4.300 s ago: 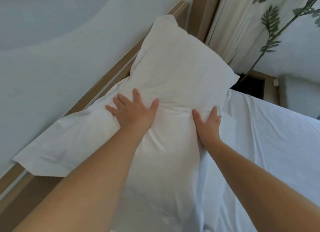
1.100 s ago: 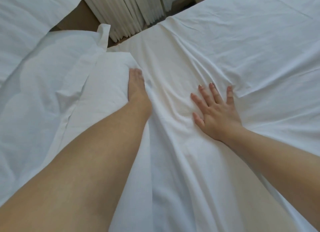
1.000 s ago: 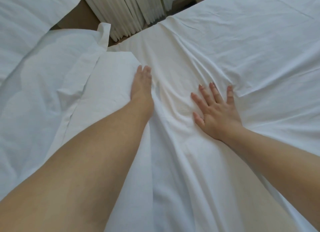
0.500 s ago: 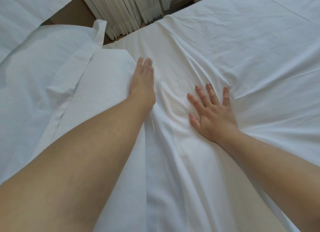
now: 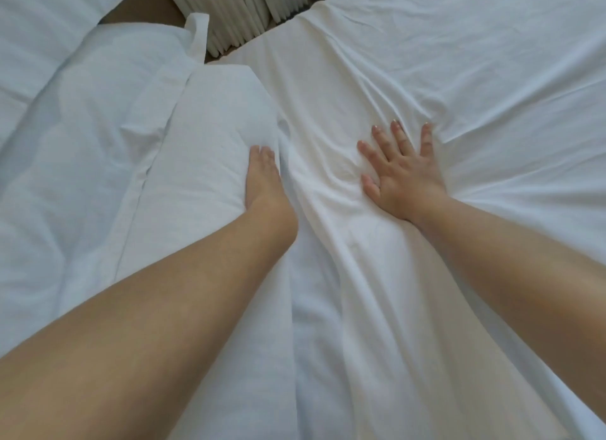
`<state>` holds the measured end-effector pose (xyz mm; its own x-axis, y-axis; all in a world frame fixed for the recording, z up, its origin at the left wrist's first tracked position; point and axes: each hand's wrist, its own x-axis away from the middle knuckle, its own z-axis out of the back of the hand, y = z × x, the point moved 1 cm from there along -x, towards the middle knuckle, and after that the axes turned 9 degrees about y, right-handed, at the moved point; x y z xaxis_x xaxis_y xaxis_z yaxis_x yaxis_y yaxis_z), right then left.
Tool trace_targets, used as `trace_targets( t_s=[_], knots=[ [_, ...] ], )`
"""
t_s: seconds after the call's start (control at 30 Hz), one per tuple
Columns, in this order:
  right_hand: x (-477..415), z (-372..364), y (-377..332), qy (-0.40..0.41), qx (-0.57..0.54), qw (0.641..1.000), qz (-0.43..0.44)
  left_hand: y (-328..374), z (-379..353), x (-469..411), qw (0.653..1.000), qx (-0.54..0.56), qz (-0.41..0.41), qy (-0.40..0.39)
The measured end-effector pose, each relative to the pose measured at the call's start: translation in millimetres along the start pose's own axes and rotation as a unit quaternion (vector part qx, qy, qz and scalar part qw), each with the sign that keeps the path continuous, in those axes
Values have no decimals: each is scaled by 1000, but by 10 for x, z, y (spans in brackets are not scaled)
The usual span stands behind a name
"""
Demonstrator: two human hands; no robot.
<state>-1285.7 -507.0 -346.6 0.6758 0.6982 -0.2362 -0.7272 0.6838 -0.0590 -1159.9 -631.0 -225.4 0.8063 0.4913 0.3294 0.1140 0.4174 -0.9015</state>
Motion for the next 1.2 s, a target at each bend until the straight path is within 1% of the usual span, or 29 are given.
trace_targets(
  t_s=[0.03,0.13,0.43,0.57,0.8,0.9,0.97,1.1,1.2],
  knots=[
    [2,15,-14,-2,0,1000,2,31,-28,106,1000,12,3,-2],
    [12,44,-19,-8,4,1000,-2,104,-63,337,999,23,-11,27],
    [118,110,-66,-38,4,999,-11,75,-61,708,999,26,-16,19],
    [234,152,-71,-46,-3,999,-8,50,-50,834,999,44,-1,16],
    [492,239,-108,-67,-19,998,-11,161,9,1119,997,65,-23,31],
    [595,262,-145,-66,-22,998,-10,176,-2,1239,997,76,-10,29],
    [660,281,-148,-67,-23,997,-13,237,-2,1288,996,76,-27,36],
    [755,302,-206,-72,-27,997,-8,280,-48,1479,997,69,-20,28],
    [828,308,-200,-81,-18,997,-5,310,-39,1562,997,69,-34,16]
  ],
)
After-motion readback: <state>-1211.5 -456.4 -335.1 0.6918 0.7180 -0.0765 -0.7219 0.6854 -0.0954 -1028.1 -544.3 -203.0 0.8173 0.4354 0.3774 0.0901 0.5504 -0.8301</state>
